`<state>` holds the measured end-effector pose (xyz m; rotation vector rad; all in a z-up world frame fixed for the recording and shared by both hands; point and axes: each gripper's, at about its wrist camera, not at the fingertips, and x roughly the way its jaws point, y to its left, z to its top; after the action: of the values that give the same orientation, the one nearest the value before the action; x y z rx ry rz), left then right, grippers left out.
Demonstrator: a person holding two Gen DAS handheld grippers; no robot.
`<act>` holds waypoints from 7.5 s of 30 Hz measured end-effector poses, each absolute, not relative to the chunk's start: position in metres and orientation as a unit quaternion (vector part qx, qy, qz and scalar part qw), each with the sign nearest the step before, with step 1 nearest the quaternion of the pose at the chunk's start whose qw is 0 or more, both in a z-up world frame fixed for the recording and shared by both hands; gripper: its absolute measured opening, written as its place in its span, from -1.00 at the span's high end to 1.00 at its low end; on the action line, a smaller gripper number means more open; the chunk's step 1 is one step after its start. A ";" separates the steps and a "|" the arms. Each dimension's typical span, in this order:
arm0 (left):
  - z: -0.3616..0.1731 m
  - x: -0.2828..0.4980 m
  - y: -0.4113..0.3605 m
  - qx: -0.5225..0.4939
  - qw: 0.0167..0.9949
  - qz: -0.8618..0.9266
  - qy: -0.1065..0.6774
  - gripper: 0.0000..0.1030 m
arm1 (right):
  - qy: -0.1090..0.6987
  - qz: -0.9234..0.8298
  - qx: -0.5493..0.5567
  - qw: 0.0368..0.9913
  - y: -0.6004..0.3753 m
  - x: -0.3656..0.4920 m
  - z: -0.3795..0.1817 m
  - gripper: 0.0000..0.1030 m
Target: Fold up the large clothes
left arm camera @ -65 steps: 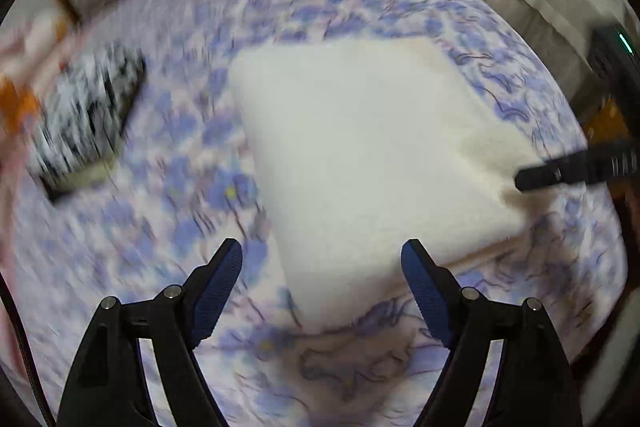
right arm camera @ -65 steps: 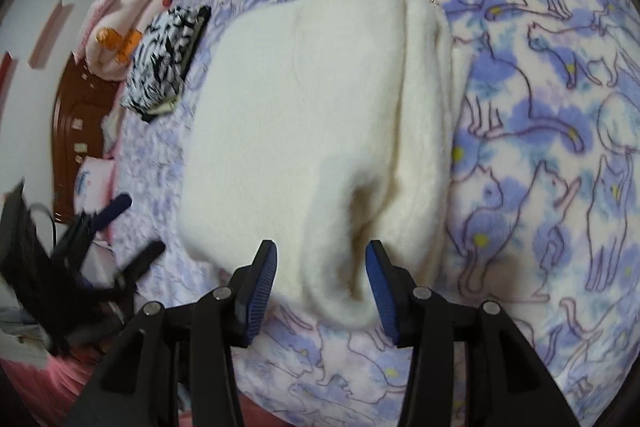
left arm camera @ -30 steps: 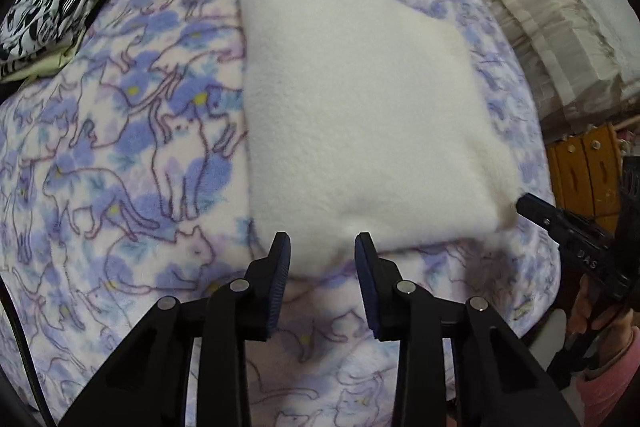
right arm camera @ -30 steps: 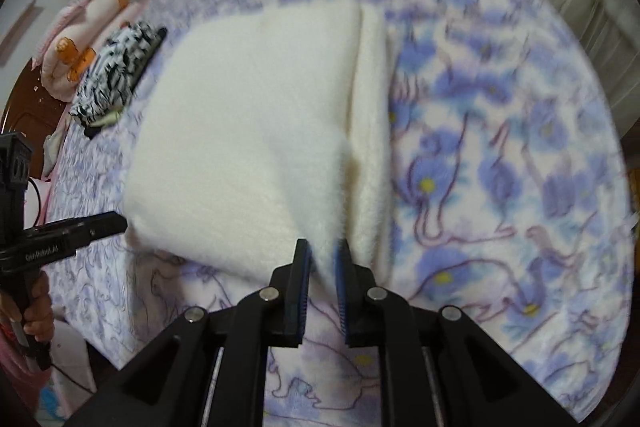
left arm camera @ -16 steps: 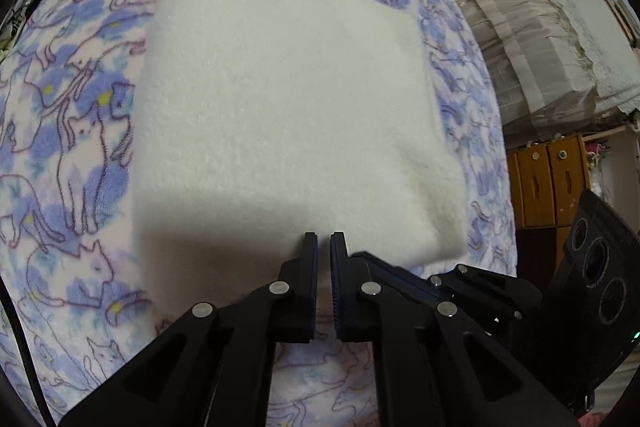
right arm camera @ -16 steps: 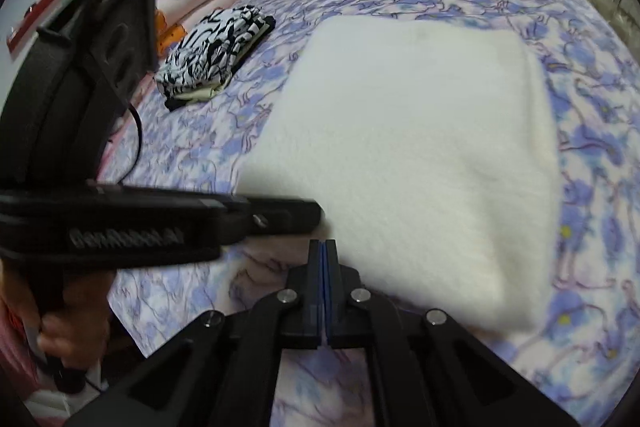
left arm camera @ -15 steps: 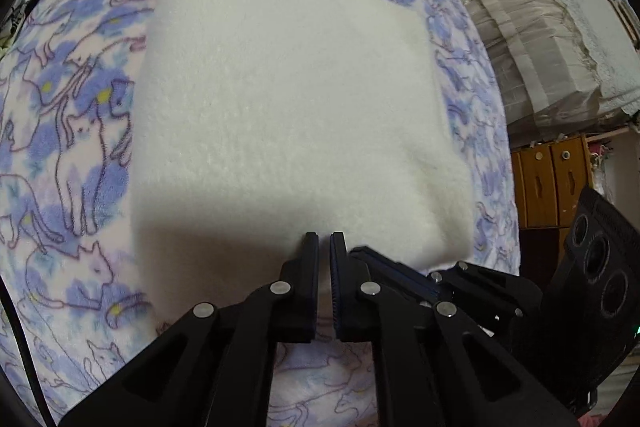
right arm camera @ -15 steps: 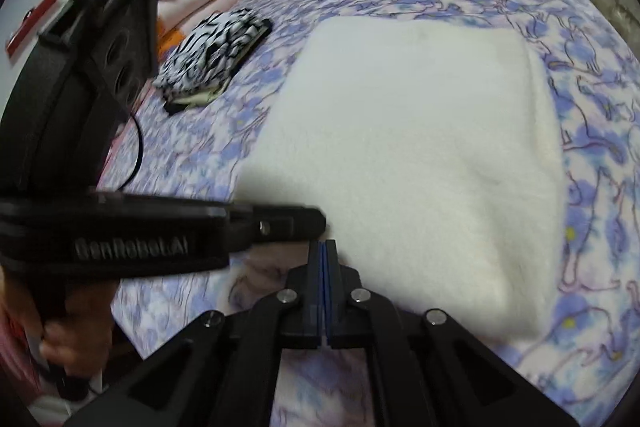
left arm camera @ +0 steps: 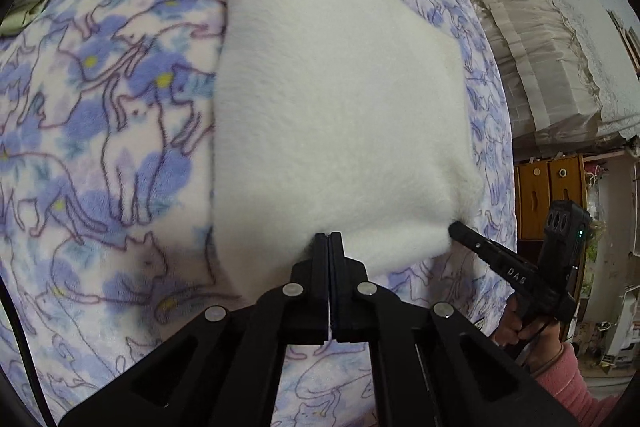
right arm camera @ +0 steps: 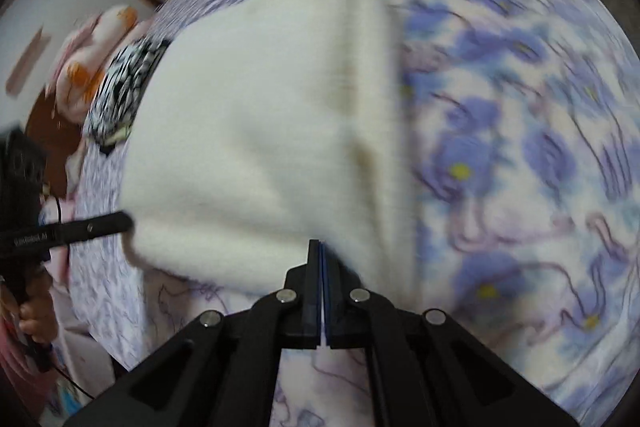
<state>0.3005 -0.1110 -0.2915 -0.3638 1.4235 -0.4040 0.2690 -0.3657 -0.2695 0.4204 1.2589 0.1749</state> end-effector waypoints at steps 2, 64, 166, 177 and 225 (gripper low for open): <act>-0.298 0.301 -0.110 -0.165 0.724 -0.180 0.645 0.98 | 0.586 0.085 0.178 0.786 -0.362 0.269 -0.270 1.00; -0.293 0.487 -0.139 -0.108 0.798 -0.125 0.580 0.97 | 0.467 0.076 0.087 0.877 -0.293 0.442 -0.269 1.00; -0.396 0.393 -0.107 -0.283 0.624 -0.262 0.679 -1.00 | 0.600 0.257 0.429 0.625 -0.408 0.363 -0.359 -0.96; -0.417 0.411 -0.117 -0.306 0.607 -0.309 0.665 -1.00 | 0.601 0.296 0.397 0.628 -0.369 0.393 -0.354 -0.92; -0.113 0.300 0.197 -0.159 0.836 -0.007 0.526 -0.36 | 0.514 0.331 0.233 0.756 -0.015 0.344 -0.142 0.18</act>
<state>0.3004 0.1970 -0.1130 -0.3361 1.1133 -0.0157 0.3438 -0.0153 -0.1415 0.5082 1.1212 0.7217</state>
